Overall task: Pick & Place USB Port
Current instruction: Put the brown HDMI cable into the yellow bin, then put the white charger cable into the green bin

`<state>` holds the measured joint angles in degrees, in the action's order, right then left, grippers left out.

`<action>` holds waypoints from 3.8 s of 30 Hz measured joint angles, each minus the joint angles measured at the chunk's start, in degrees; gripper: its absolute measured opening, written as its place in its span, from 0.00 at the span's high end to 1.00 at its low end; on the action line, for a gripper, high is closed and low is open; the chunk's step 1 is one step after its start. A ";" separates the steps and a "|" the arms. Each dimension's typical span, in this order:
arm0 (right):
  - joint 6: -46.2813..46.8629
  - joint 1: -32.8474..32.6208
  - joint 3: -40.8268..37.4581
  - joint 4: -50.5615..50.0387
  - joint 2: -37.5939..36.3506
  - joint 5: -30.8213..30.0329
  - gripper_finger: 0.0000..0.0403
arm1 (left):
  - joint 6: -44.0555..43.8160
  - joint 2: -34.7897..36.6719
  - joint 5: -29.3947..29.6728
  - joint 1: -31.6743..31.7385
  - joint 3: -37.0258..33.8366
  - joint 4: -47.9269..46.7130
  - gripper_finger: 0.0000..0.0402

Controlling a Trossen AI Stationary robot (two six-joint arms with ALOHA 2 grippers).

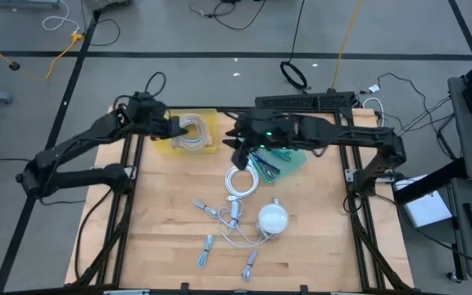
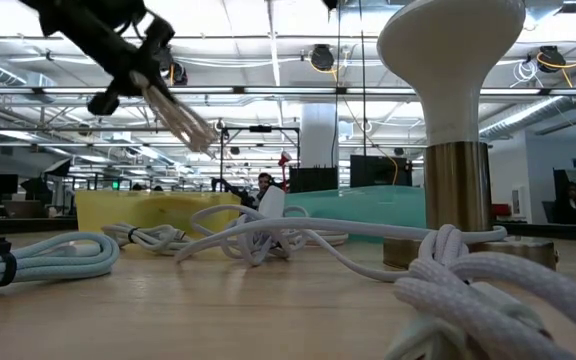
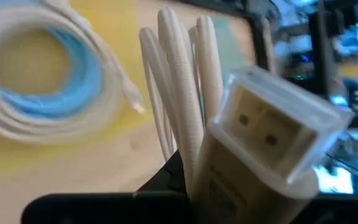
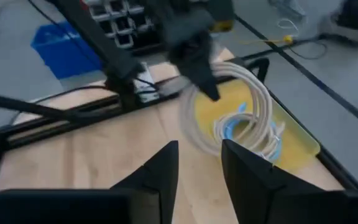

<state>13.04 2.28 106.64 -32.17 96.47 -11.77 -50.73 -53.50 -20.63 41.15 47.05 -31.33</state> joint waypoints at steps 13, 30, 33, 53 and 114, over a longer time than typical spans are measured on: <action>0.61 -3.54 -2.12 4.29 -1.89 -0.53 0.75 | 5.26 -16.60 -9.35 10.96 0.06 10.67 0.91; 2.11 -5.00 -4.61 5.20 -1.95 -0.16 0.76 | 17.40 -24.12 3.65 11.44 0.02 -0.36 0.70; 2.11 -5.02 -4.61 5.24 -2.24 -0.16 0.77 | 18.17 -23.66 2.77 11.45 0.02 -0.54 0.64; 1.44 -4.92 -4.61 4.17 -2.26 -0.12 0.77 | 18.69 2.23 -17.61 17.49 0.04 -4.74 0.61; 16.82 -2.77 -32.67 4.10 -26.82 -1.64 0.77 | 42.95 -41.92 20.87 -56.18 2.40 1.35 0.61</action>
<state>29.87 -0.49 73.97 -28.06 69.65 -13.41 -7.78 -95.43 0.24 -15.03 49.45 -29.98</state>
